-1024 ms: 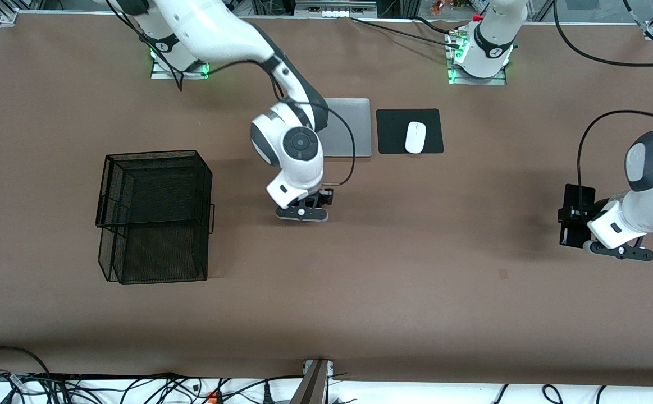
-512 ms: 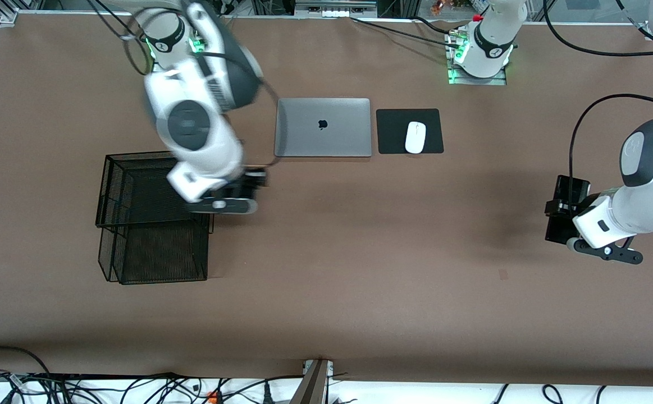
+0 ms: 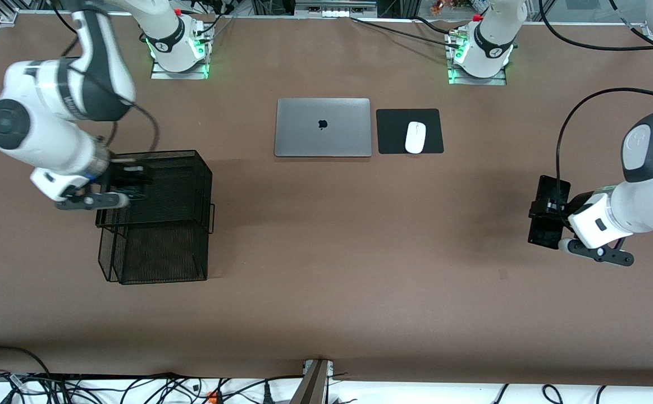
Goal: Place phones with both arms
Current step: 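Carry the flip phone into the mesh organizer while the left gripper lifts the smartphone, then place the black smartphone beside the laptop with the left gripper, then grasp the smartphone with the right gripper while the left gripper grasps the white phone, then lower the smartphone into the organizer while the left gripper carries the white phone, then set the white phone beside the laptop and open the left gripper, then grasp the white phone with the right gripper while the left gripper withdraws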
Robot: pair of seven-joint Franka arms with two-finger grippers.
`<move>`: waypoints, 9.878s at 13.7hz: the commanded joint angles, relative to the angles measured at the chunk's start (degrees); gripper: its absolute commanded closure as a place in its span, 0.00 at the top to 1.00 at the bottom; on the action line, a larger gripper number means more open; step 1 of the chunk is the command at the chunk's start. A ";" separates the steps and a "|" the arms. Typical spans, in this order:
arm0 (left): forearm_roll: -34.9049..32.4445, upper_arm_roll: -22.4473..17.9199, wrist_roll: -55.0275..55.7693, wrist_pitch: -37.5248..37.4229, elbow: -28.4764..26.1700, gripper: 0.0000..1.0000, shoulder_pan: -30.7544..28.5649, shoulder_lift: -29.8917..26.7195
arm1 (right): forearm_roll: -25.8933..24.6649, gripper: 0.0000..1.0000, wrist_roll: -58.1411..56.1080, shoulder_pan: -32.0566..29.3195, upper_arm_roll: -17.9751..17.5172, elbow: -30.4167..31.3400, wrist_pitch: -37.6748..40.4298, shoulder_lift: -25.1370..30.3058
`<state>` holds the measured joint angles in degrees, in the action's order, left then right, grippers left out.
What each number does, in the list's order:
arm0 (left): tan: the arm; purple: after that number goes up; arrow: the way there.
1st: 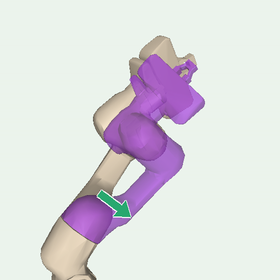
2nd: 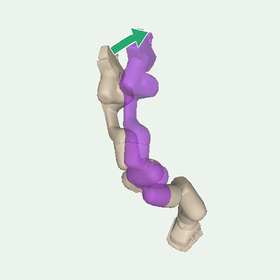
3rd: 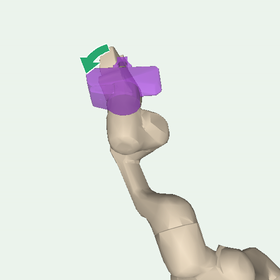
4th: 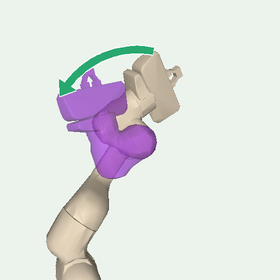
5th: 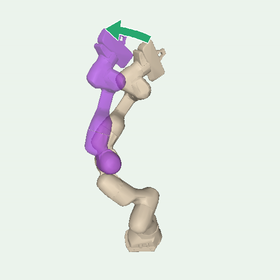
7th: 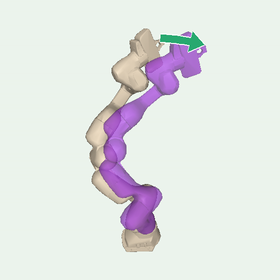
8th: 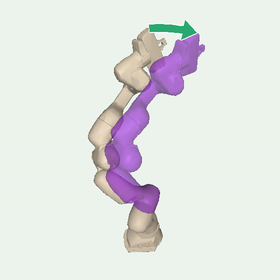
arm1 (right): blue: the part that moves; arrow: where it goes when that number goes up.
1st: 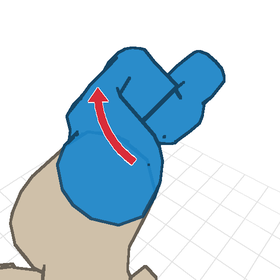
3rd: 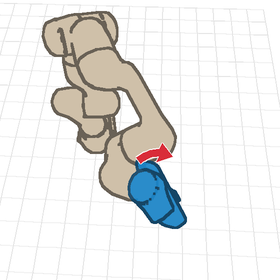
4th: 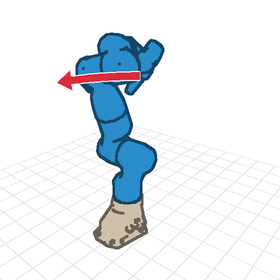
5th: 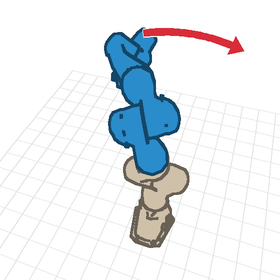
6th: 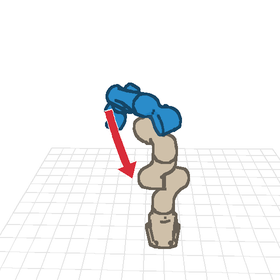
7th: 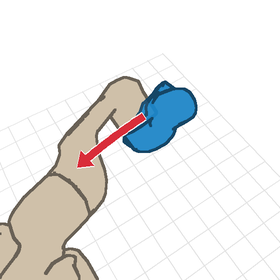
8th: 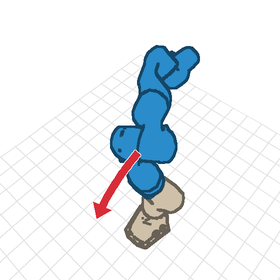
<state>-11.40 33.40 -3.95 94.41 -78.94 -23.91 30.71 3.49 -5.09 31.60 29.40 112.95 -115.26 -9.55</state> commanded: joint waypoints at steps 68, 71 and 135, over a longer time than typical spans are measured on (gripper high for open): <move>-7.67 -15.12 -19.61 40.77 -18.97 1.00 -24.78 11.56 | -0.41 1.00 62.58 16.74 -23.60 -43.07 -11.92 -46.52; -7.50 -15.03 -18.47 40.86 -18.89 1.00 -24.96 12.00 | -0.68 1.00 60.29 16.74 -23.60 -42.99 -11.92 -46.52; 9.73 -28.01 2.14 -0.10 -12.18 1.00 24.96 -25.49 | 4.51 1.00 58.59 10.58 -22.36 -42.09 4.63 -28.92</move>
<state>-4.26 10.05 3.96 92.82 -79.41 0.78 16.99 8.03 47.97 42.44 9.56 78.40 -109.14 -31.79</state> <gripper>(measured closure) 0.000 0.000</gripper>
